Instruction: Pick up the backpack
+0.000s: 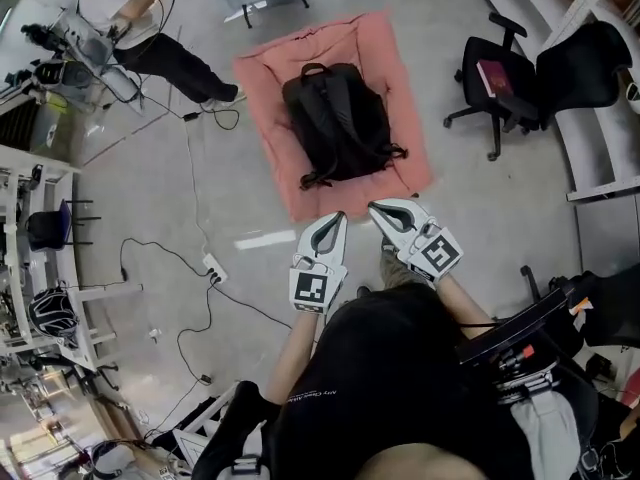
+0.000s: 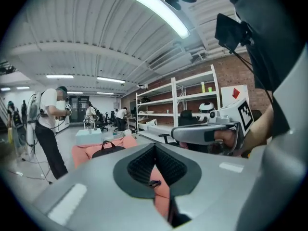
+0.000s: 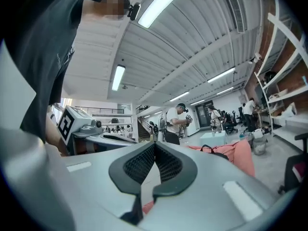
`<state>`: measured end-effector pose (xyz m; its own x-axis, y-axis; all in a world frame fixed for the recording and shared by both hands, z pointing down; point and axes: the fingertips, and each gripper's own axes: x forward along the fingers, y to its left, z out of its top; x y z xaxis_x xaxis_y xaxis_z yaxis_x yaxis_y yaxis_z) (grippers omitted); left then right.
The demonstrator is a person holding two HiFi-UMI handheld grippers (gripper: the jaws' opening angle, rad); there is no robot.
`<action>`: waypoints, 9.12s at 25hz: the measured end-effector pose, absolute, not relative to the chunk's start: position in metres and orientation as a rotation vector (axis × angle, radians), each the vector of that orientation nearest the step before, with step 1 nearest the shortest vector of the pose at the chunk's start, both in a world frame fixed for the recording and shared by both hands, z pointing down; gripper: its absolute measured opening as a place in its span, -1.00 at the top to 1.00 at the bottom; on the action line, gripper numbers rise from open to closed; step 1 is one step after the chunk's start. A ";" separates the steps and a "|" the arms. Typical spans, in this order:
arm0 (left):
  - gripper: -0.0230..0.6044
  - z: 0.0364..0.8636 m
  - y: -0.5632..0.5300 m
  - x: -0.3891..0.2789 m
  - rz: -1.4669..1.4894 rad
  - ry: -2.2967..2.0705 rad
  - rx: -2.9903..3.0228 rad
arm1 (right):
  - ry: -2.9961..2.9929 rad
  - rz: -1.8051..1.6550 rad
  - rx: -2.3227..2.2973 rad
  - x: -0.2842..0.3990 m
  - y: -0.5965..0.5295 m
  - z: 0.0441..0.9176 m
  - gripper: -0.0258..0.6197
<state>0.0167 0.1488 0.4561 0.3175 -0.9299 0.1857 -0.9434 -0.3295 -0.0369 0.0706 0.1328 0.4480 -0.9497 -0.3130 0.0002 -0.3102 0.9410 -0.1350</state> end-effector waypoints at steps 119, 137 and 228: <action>0.63 0.680 -0.166 -0.100 -0.200 -0.784 2.047 | 3.373 -1.064 -0.165 -0.089 -0.171 0.681 0.79; 0.75 0.635 -0.208 -0.116 -0.456 -0.889 1.991 | 3.278 -1.080 0.117 -0.074 -0.159 0.652 0.77; 0.81 0.573 -0.171 -0.135 -0.405 -0.951 2.154 | 2.680 -1.240 -0.062 -0.086 -0.197 0.543 0.78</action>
